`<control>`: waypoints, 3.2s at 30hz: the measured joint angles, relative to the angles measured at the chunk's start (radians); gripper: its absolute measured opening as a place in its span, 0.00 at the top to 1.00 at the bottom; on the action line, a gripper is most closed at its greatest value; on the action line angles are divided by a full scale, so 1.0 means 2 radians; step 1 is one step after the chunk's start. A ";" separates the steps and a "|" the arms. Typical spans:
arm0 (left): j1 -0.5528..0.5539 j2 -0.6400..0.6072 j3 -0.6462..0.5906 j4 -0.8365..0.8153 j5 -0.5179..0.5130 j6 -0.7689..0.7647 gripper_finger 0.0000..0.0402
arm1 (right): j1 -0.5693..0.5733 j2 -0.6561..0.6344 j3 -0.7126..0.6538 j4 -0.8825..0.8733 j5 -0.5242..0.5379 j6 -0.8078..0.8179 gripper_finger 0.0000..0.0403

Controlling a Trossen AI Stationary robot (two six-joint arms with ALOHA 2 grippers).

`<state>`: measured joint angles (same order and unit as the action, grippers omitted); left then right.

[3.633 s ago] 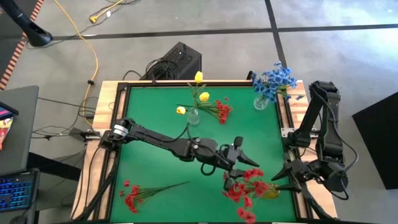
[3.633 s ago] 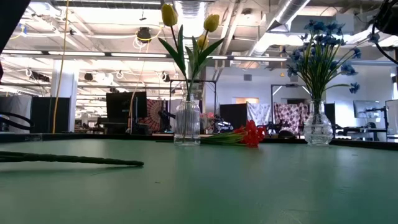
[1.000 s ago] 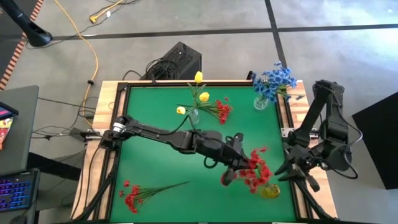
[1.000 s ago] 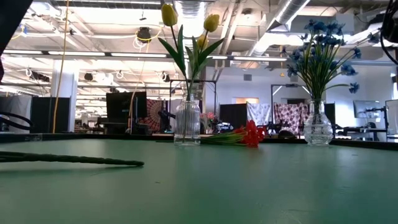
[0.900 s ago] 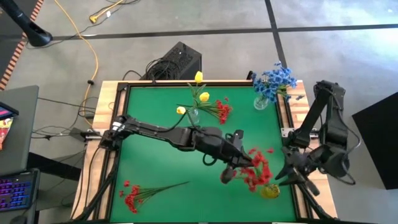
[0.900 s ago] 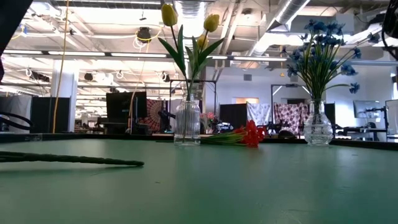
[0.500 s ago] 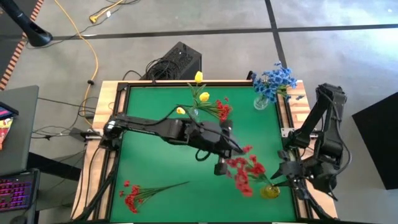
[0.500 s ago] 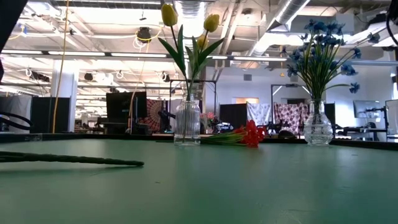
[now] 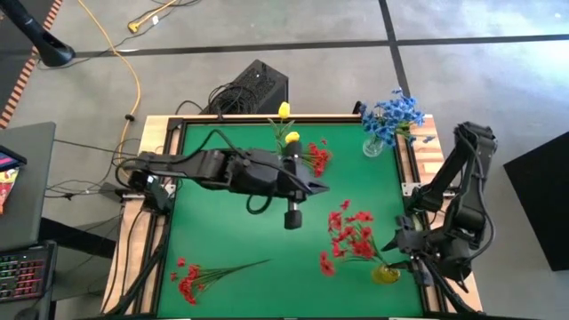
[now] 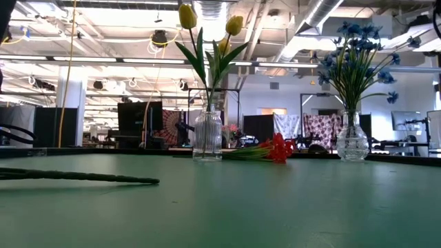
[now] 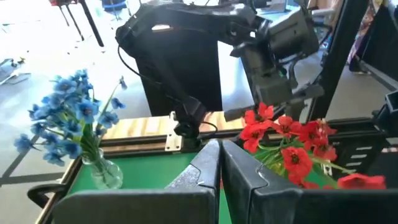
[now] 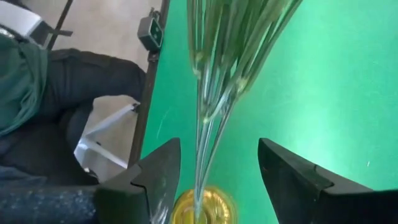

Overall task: Sort flowers into vase by color
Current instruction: Put the center red flowers into the yellow vase

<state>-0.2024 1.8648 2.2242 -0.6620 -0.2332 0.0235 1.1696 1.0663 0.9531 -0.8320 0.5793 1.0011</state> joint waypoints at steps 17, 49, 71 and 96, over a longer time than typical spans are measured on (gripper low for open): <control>-0.004 -0.008 0.000 -0.049 0.000 -0.003 1.00 | -0.057 0.029 0.000 0.068 -0.028 -0.007 0.44; -0.099 -0.026 -0.001 0.001 -0.099 0.057 1.00 | 0.102 0.023 -0.016 0.028 0.186 0.092 0.92; -0.099 -0.026 -0.001 -0.004 -0.098 0.048 1.00 | 0.107 0.049 -0.023 0.027 0.184 0.073 0.70; -0.097 -0.026 -0.001 -0.175 -0.099 -0.019 1.00 | 0.050 -0.079 0.008 0.010 -0.093 0.209 0.34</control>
<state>-0.3962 1.8133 2.2223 -1.0116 -0.4303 -0.0145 1.2690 0.9081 0.9695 -0.8126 0.3937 1.4198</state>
